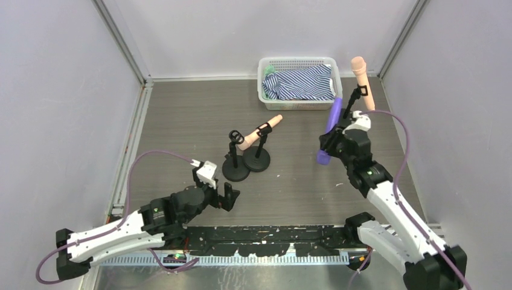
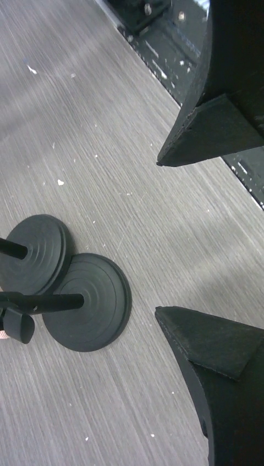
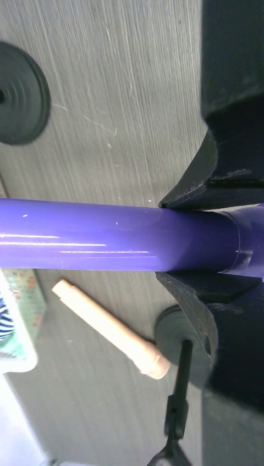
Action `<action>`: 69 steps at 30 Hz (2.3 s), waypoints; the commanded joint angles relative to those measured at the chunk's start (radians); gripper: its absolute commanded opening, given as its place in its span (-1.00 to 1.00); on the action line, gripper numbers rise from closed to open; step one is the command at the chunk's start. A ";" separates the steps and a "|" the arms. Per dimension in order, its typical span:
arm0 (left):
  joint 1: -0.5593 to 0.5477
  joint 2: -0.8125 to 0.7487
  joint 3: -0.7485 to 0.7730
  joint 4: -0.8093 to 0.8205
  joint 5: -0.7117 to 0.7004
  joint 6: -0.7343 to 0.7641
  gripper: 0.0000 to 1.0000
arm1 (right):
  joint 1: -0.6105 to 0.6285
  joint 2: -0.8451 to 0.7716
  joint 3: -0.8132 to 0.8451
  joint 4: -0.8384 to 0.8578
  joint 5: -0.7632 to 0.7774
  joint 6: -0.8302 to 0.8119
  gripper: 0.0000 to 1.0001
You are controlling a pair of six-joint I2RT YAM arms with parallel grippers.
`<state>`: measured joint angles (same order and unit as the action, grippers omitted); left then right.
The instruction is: Attach the microphones to the stand
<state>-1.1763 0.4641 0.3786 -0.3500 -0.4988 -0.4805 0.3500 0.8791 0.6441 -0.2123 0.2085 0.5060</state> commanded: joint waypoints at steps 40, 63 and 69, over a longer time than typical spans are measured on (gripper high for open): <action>0.094 0.459 1.008 -0.432 0.123 0.188 0.95 | 0.812 -0.025 0.065 0.188 0.346 -1.304 -0.98; 0.096 0.614 1.112 -0.547 0.412 0.400 0.92 | 0.899 0.080 0.155 0.277 0.162 -1.817 -0.98; 0.098 0.615 1.119 -0.579 0.408 0.441 0.86 | 0.905 0.024 0.149 0.242 0.121 -1.829 -0.98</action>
<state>-1.0832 1.0882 1.4605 -0.9051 -0.1093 -0.0914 1.2476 0.9642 0.7486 0.0734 0.3771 -1.2354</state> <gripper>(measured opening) 0.938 0.444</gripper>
